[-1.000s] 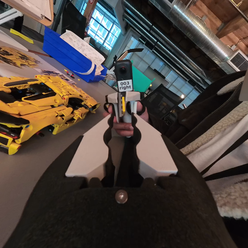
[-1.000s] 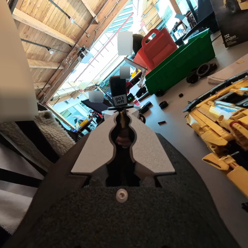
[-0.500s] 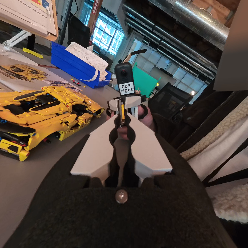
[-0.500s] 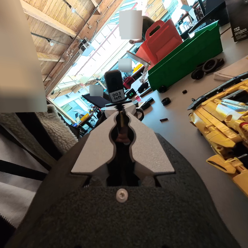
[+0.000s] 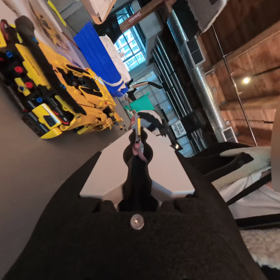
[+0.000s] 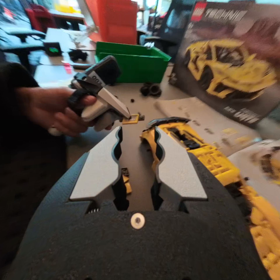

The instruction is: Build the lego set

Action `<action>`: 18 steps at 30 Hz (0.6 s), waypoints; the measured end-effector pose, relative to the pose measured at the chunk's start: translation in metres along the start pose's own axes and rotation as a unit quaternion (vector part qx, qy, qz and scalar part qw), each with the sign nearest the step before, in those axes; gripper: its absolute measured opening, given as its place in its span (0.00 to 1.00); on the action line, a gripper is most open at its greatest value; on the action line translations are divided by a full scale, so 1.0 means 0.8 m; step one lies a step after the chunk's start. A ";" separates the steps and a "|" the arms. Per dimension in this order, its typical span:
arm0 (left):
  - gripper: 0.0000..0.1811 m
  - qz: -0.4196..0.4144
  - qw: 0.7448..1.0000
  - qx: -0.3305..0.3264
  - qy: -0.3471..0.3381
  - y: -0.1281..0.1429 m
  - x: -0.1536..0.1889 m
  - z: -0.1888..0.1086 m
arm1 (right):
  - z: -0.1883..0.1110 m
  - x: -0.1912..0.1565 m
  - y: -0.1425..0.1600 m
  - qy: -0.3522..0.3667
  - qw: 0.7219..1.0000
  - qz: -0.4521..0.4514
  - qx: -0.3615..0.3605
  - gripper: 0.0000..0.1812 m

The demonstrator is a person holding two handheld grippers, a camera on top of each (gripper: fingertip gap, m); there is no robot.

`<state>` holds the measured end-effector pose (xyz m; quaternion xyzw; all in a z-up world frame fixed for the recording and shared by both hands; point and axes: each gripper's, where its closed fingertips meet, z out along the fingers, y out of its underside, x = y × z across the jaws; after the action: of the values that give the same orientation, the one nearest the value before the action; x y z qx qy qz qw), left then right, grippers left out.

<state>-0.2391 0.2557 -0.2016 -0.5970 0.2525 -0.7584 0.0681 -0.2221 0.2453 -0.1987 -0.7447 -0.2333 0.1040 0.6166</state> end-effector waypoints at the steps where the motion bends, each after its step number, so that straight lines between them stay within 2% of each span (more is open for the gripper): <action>1: 0.03 -0.007 1.000 -0.002 0.006 0.001 0.001 0.001 | 0.005 -0.002 -0.002 0.024 0.999 -0.029 0.007 0.23; 2: 0.03 -0.012 1.000 -0.007 0.007 0.004 0.001 0.002 | 0.011 -0.010 -0.002 0.029 0.998 -0.051 0.006 0.23; 6: 0.03 -0.017 1.000 -0.022 0.010 0.011 0.002 0.006 | 0.030 -0.022 0.010 0.042 0.997 -0.066 -0.029 0.35; 8: 0.03 -0.018 1.000 -0.023 0.011 0.013 0.002 0.007 | 0.030 -0.023 0.011 0.048 0.995 -0.077 -0.032 0.34; 12: 0.03 -0.017 0.999 -0.031 0.007 0.017 0.001 0.008 | 0.028 -0.018 0.010 0.071 0.993 -0.090 -0.038 0.24; 18: 0.03 -0.005 0.999 -0.044 -0.004 0.023 0.000 0.012 | 0.026 -0.017 0.016 0.081 0.992 -0.086 -0.053 0.23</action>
<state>-0.2339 0.2370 -0.2090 -0.6041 0.2820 -0.7444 0.0387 -0.2404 0.2554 -0.2178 -0.7597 -0.2510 -0.0226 0.5995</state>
